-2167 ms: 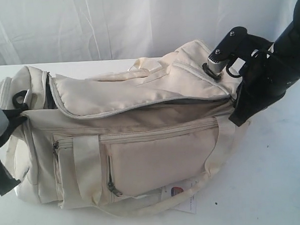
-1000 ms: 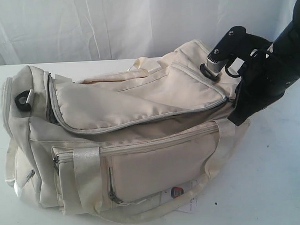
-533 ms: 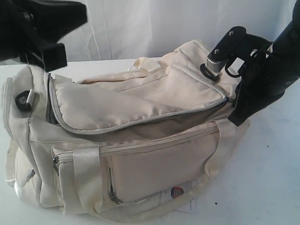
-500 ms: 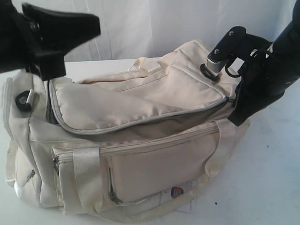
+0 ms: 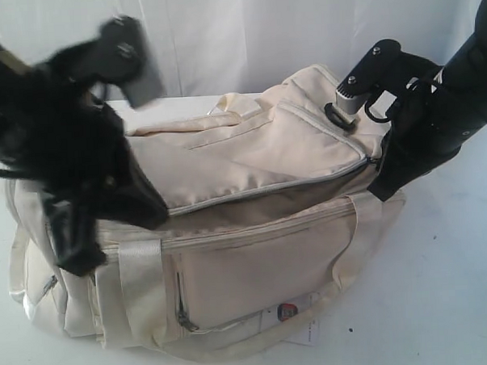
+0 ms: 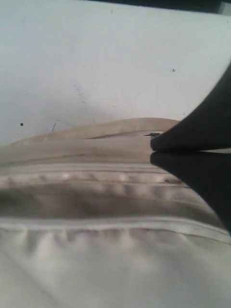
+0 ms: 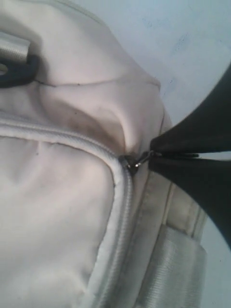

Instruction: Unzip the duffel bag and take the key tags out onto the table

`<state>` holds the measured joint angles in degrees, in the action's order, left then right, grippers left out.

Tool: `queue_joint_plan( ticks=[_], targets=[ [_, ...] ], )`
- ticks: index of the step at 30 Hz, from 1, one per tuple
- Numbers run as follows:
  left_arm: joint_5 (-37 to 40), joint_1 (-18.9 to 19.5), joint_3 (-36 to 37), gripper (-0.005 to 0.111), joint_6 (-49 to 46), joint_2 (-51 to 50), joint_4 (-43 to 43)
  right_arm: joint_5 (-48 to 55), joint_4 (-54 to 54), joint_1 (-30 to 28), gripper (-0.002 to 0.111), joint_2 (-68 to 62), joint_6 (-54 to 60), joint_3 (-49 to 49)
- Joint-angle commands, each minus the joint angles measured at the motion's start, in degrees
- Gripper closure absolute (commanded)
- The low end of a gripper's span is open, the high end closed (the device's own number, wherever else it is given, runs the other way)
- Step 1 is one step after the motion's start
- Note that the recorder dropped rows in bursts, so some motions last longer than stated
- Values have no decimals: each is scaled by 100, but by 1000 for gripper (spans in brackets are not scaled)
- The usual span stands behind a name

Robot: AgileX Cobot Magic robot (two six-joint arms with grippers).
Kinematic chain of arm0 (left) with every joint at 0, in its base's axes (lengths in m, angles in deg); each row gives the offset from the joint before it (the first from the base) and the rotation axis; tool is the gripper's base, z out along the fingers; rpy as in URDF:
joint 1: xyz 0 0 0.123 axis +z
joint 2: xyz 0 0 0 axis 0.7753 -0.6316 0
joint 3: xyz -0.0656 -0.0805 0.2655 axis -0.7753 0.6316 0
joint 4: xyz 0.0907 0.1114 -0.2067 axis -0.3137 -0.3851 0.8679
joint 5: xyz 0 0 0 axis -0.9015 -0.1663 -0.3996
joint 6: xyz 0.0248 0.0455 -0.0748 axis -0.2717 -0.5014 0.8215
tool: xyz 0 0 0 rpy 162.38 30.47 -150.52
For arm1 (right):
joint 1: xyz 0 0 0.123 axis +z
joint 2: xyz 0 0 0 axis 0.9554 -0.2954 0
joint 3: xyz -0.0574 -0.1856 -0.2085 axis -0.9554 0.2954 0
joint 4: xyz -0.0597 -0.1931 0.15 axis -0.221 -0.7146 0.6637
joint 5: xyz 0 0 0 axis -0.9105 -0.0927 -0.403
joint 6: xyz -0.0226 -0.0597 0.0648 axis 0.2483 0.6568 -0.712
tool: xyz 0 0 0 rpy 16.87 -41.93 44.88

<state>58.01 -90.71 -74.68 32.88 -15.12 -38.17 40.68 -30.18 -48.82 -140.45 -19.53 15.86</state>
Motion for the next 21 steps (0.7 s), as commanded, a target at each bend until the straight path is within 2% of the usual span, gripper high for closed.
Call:
queue_joint_plan(
  ticks=[1,3,5,8,11,12,14,15,17,18,20,21],
  targets=[
    [-689,-1230,-280,107,601,-721,-852,-12,-40,-3,108,52,-52,-4],
    [-1196,-1577,-305,106,590,-886,-1156,-15,-40,-3,108,52,-38,-4],
    [-1538,-1772,-305,98,590,-981,-1435,-26,-40,-3,108,52,-18,-4],
    [-1757,-1850,-305,72,603,-1119,-1539,-60,-40,-3,108,52,-73,-4],
    [-1839,-1850,-305,39,723,-1285,-1539,-79,-40,-3,108,52,-73,-4],
    [-1923,-1850,-305,34,780,-1361,-1539,-72,-27,-3,108,52,-73,-4],
    [-2109,-1850,-305,37,956,-1509,-1616,-72,96,-3,108,52,-73,-4],
    [-2318,-1850,-305,47,966,-1675,-1711,-72,96,-3,108,52,-73,-4],
    [-2464,-1850,-305,56,979,-1884,-1869,-61,96,-3,108,52,-73,-18],
    [-2479,-1850,-305,57,1041,-1931,-1958,-61,96,-3,108,52,-73,-18],
    [-2517,-1850,-305,58,1727,-2053,-2594,-25,96,-3,108,42,-73,-69],
    [-2502,-1850,-305,65,2266,-2133,-3128,-24,96,-3,108,42,-73,-123]
  ],
)
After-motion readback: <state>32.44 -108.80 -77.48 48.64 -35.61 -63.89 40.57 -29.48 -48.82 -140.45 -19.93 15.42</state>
